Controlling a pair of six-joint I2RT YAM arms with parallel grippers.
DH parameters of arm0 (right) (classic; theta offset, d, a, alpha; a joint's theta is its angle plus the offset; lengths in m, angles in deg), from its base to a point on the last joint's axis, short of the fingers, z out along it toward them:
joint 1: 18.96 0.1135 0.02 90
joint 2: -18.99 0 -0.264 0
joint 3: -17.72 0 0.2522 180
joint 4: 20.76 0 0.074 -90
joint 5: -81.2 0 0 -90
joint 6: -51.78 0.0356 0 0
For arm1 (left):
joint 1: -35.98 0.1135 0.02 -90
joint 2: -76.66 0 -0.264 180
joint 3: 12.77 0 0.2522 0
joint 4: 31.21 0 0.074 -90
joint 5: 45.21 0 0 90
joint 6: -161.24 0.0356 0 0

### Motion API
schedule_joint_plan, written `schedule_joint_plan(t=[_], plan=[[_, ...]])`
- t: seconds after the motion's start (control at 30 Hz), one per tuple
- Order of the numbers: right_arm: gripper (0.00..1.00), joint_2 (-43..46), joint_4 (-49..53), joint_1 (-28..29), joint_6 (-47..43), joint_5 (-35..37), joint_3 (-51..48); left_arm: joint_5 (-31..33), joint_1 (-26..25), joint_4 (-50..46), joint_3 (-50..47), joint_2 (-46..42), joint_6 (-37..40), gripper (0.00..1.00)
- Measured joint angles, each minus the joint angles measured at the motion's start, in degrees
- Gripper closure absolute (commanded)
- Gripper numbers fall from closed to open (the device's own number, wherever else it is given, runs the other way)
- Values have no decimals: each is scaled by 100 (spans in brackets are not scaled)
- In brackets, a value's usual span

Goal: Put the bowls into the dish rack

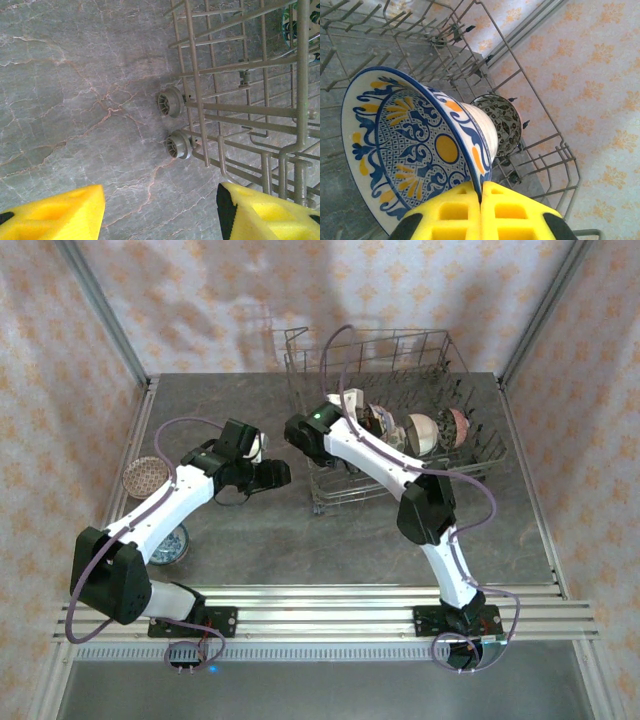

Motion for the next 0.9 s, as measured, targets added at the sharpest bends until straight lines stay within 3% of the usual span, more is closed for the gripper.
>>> schedule_joint_plan(t=[0.9], plan=[[100,-50,87,-101,-59,310,20,-7,4,-4,-7,-15,2,38]])
